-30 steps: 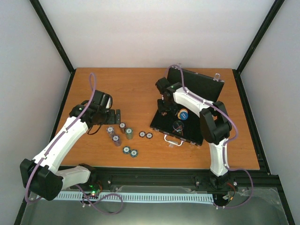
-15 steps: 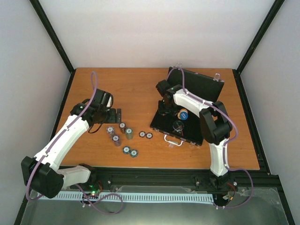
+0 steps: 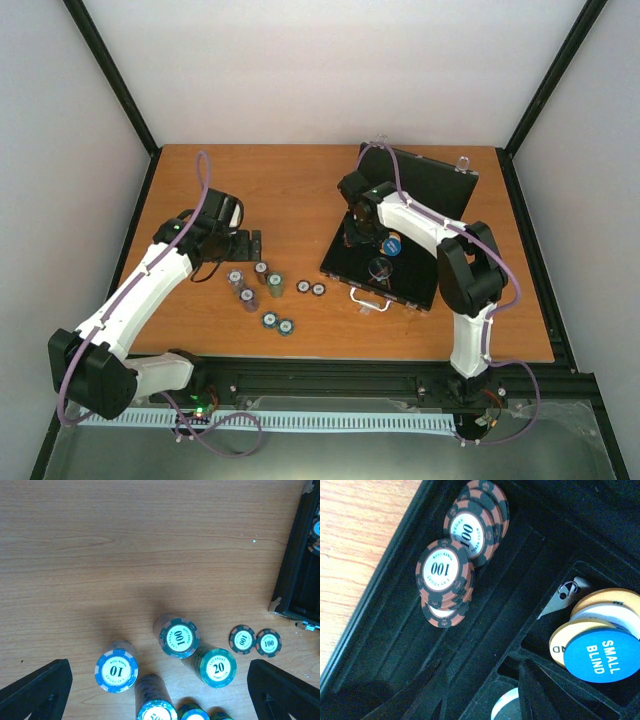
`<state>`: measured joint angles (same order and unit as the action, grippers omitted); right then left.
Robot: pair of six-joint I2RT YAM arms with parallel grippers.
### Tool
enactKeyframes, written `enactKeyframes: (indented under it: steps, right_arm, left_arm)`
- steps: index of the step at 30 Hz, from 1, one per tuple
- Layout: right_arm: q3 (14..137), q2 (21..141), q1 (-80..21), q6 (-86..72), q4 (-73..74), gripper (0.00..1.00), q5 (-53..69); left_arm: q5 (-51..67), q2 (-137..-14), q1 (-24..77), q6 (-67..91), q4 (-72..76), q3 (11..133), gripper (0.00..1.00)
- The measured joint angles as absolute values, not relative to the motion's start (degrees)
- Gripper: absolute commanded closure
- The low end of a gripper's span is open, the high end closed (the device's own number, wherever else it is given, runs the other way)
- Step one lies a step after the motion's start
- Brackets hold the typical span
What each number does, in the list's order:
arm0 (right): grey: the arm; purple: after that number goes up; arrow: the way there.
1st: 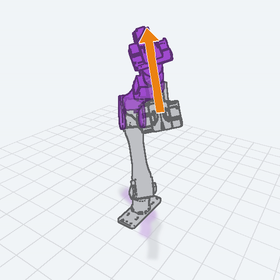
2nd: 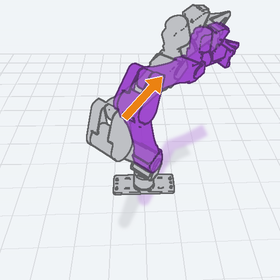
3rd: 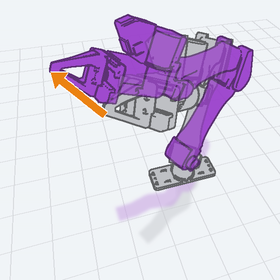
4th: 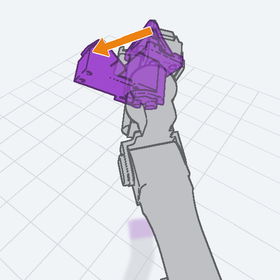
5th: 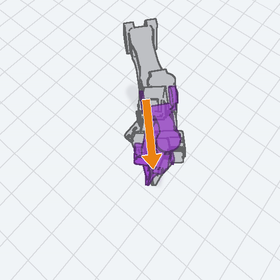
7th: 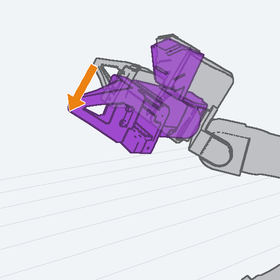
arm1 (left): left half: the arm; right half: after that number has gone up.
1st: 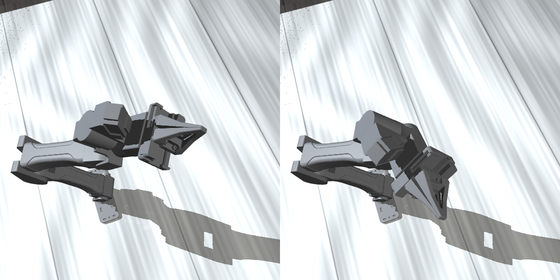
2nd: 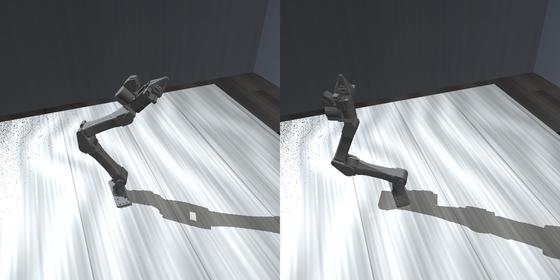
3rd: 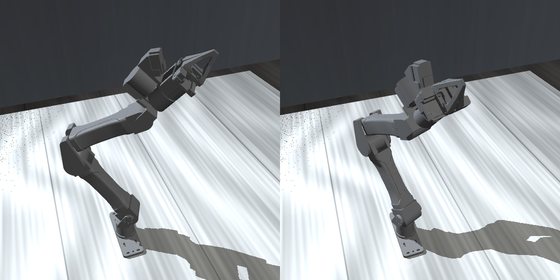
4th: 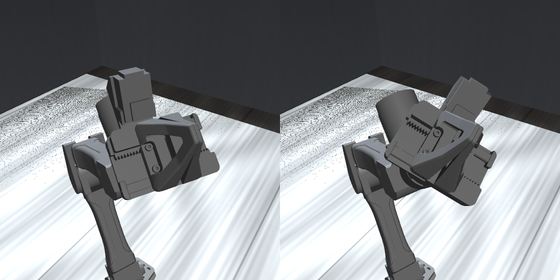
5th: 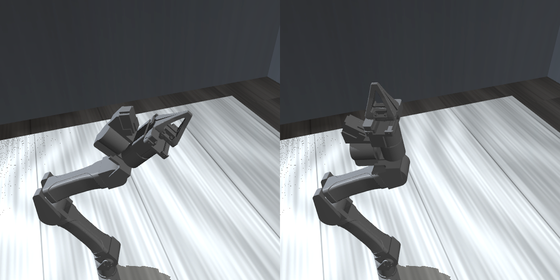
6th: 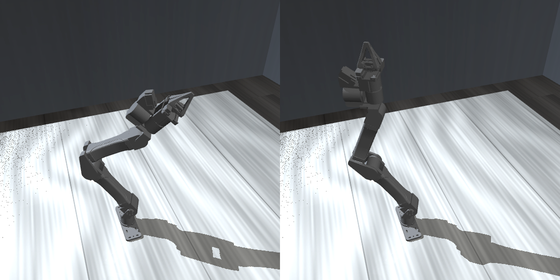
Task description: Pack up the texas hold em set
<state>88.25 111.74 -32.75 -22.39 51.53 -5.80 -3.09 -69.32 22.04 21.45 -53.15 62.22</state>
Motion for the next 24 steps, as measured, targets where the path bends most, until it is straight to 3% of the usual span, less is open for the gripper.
enactKeyframes:
  steps: [21, 24]
  right_arm:
    - [88.03, 114.74, -33.15, -18.96, 48.45, 0.57, -6.59]
    - [89.69, 116.27, -33.15, -21.5, 48.42, 0.53, -5.37]
  left_arm:
    - [-3.16, -68.58, 22.02, 22.28, -52.36, 61.21, 0.01]
    - [-3.18, -68.55, 22.02, 22.28, -52.34, 60.99, 0.01]
